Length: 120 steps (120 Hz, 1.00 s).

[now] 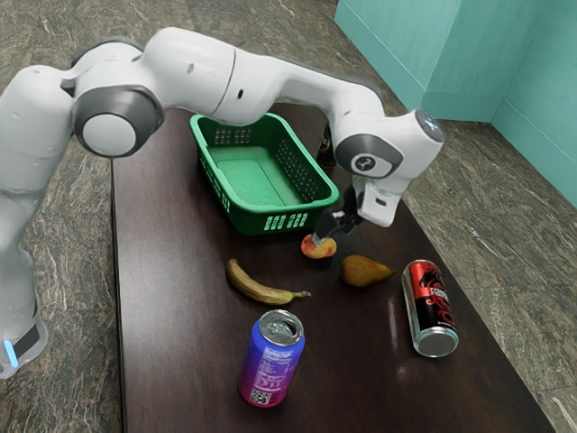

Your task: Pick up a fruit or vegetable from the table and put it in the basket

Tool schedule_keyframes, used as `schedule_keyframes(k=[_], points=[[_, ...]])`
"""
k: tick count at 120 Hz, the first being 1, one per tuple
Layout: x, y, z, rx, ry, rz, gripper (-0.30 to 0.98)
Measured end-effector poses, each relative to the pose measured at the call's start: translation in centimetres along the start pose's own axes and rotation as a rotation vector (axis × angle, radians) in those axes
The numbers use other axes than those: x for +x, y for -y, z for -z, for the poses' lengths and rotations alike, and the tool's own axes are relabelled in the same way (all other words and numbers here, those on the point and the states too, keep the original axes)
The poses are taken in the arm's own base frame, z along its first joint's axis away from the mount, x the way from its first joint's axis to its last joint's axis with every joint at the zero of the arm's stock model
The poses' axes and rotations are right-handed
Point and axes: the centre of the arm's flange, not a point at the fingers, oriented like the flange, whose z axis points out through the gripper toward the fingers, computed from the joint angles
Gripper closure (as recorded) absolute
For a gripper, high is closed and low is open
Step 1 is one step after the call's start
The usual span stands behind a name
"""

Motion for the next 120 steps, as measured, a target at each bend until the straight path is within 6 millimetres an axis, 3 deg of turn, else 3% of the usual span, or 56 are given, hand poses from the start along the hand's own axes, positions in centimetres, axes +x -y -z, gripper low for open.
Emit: schedule_keyframes(k=[17, 94, 120], points=[[0.8, -0.4, -1.0, -0.001, 0.0, -0.032, 0.0], [0.2, 0.5, -4.2, -0.002, -0.003, -0.055, 0.01], [-0.3, 1.0, -4.5, -0.001, -0.015, -0.037, 0.26]])
